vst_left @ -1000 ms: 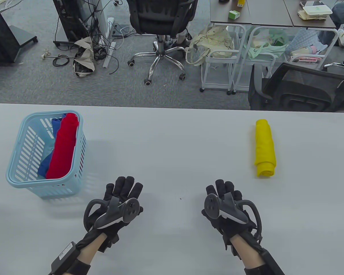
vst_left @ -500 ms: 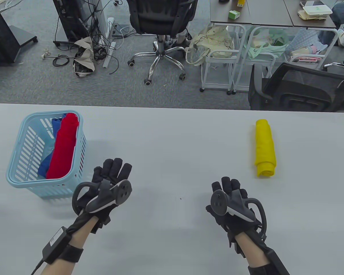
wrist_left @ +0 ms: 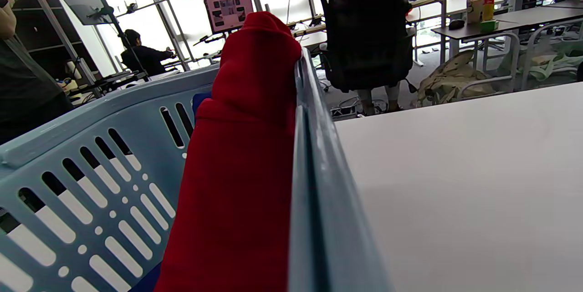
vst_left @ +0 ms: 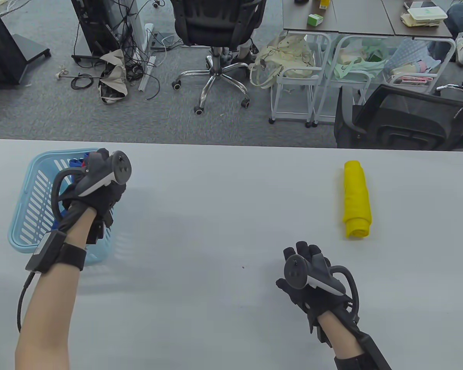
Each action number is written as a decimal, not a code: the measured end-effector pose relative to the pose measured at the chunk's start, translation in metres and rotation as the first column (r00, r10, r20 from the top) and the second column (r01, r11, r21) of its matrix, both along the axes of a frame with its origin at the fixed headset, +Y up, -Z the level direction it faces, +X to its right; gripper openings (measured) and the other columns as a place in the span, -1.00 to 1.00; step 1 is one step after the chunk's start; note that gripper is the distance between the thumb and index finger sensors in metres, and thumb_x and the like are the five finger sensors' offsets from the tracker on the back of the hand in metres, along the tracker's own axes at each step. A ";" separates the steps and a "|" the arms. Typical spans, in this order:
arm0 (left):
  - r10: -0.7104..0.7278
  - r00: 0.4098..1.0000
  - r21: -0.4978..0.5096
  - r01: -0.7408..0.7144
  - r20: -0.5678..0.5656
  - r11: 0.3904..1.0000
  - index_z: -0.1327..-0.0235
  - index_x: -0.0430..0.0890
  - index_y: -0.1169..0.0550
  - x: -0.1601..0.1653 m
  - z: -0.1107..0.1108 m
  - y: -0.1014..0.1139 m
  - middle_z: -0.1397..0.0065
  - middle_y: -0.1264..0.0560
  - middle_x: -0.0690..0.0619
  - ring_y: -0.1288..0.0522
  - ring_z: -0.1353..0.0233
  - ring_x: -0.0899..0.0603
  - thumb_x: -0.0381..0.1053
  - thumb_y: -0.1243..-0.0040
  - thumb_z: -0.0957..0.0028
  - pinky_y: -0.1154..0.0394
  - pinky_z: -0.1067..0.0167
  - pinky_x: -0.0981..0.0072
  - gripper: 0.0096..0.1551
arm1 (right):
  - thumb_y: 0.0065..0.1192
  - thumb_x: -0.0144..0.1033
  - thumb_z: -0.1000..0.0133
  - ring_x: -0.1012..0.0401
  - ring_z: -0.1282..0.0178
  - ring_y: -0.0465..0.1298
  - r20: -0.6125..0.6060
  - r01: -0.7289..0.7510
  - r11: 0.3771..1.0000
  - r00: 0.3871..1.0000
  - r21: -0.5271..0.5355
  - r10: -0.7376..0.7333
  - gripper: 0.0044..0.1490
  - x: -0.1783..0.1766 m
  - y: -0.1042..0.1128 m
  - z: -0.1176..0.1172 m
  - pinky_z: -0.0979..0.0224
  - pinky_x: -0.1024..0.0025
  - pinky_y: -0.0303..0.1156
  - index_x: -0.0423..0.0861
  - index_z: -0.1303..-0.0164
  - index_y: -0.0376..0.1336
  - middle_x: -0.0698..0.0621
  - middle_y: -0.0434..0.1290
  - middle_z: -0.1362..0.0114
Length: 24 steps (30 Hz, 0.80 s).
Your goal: Roll t-shirt into tight roll
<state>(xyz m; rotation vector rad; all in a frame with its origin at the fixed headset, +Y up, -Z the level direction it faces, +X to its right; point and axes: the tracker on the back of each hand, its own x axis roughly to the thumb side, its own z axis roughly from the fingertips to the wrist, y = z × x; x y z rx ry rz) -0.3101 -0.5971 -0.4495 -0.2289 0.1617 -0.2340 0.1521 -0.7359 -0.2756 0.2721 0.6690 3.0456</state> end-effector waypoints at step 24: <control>-0.131 0.975 -0.075 0.119 -0.180 0.990 -0.53 0.32 0.30 -0.045 -0.043 -0.021 -0.53 -0.38 0.20 -0.59 -0.33 0.03 0.31 -0.16 0.00 -0.50 -0.39 0.11 0.14 | -0.26 0.20 -0.27 -0.33 -0.70 -0.38 -0.010 0.033 0.997 0.999 -0.066 -0.034 0.05 0.000 -0.008 -0.002 -0.59 -0.25 -0.22 -0.12 -0.73 -0.47 -0.27 -0.48 -0.73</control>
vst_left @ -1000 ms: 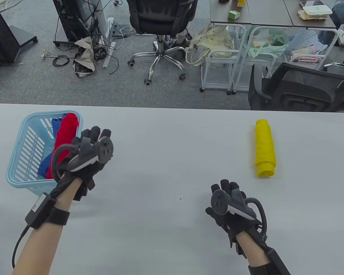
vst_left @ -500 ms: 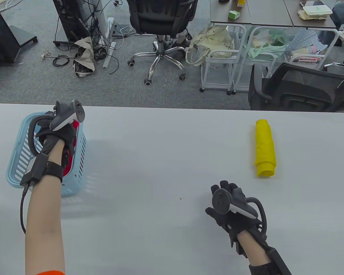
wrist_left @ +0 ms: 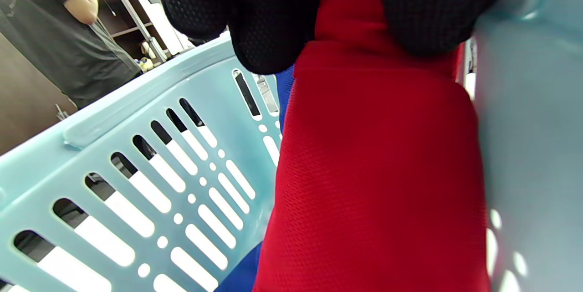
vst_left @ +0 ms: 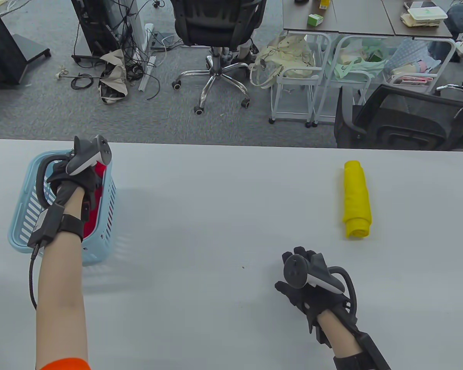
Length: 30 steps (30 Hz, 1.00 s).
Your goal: Roll t-shirt into tight roll
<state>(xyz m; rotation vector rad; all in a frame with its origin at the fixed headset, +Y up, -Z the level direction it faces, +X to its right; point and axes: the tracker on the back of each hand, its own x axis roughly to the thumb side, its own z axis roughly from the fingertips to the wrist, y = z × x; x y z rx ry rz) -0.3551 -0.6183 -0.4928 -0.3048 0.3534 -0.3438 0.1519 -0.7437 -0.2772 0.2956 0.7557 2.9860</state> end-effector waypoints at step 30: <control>-0.108 0.988 0.439 0.049 0.110 0.897 -0.50 0.19 -0.12 0.027 0.080 0.101 -0.16 -0.61 0.21 -0.69 0.08 0.13 0.32 -0.12 -0.02 -0.62 -0.11 0.26 -0.19 | -0.25 0.19 -0.28 -0.33 -0.70 -0.37 -0.045 0.003 1.000 0.999 0.020 -0.002 0.05 -0.013 0.004 0.009 -0.59 -0.24 -0.21 -0.13 -0.72 -0.47 -0.28 -0.47 -0.73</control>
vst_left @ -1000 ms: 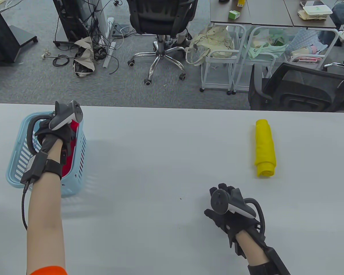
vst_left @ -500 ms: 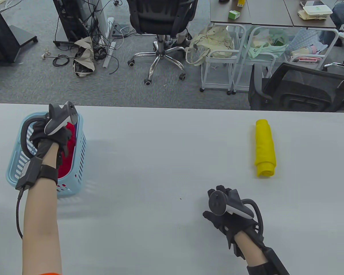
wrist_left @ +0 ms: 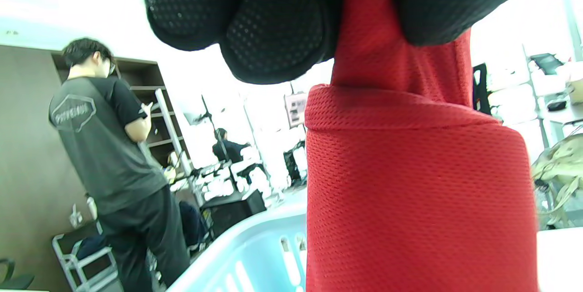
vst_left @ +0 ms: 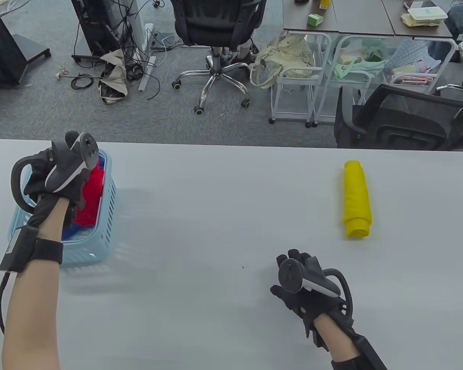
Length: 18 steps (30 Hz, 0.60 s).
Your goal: Roll t-shirt into tight roll
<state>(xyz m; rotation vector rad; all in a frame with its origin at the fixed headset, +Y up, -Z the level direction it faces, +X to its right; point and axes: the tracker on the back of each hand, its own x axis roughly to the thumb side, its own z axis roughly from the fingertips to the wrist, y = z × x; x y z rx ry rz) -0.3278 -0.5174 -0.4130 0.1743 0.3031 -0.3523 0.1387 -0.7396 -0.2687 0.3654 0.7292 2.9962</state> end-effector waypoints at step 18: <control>-0.157 0.942 0.273 0.074 0.295 0.959 -0.50 0.17 -0.10 0.097 0.078 0.067 -0.18 -0.59 0.22 -0.69 0.05 0.14 0.32 -0.09 -0.04 -0.62 -0.14 0.26 -0.19 | -0.25 0.18 -0.28 -0.33 -0.70 -0.39 -0.021 0.000 1.000 1.000 0.003 0.000 0.06 -0.003 0.000 0.002 -0.59 -0.24 -0.22 -0.13 -0.71 -0.49 -0.28 -0.50 -0.72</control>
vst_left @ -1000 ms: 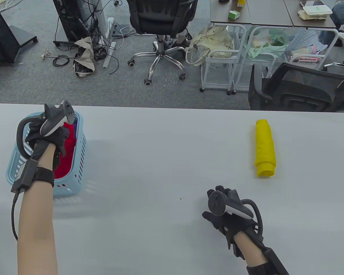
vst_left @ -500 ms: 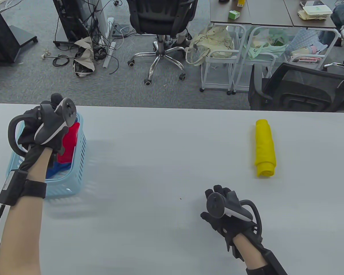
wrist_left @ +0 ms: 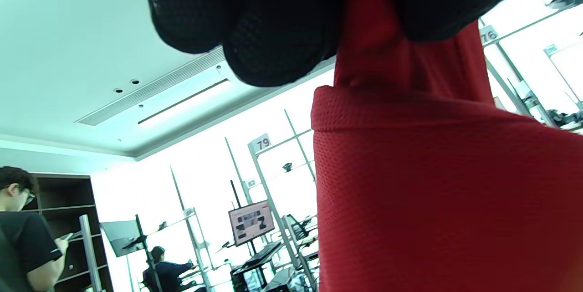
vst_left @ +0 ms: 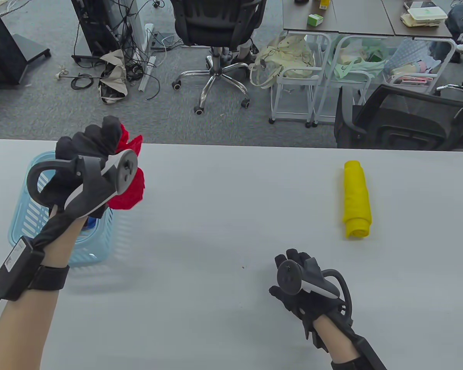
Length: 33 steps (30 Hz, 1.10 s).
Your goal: Roll t-shirt into tight roll
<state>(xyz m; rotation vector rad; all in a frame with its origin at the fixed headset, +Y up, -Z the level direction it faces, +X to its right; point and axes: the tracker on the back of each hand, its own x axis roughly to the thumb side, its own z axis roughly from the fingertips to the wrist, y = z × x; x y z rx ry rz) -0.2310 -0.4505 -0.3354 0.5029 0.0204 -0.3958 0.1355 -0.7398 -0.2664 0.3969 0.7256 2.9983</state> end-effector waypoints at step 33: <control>0.344 0.939 -0.751 -0.249 -0.031 0.611 -0.66 0.23 0.15 0.049 0.007 -0.270 -0.83 0.08 -0.10 -0.09 -0.74 -0.36 0.44 0.28 -0.06 -0.25 -0.55 -0.24 -0.09 | -0.25 0.18 -0.28 -0.33 -0.70 -0.38 0.000 -0.003 1.000 1.000 -0.019 0.003 0.05 -0.001 -0.006 -0.002 -0.59 -0.24 -0.21 -0.13 -0.72 -0.48 -0.28 -0.49 -0.72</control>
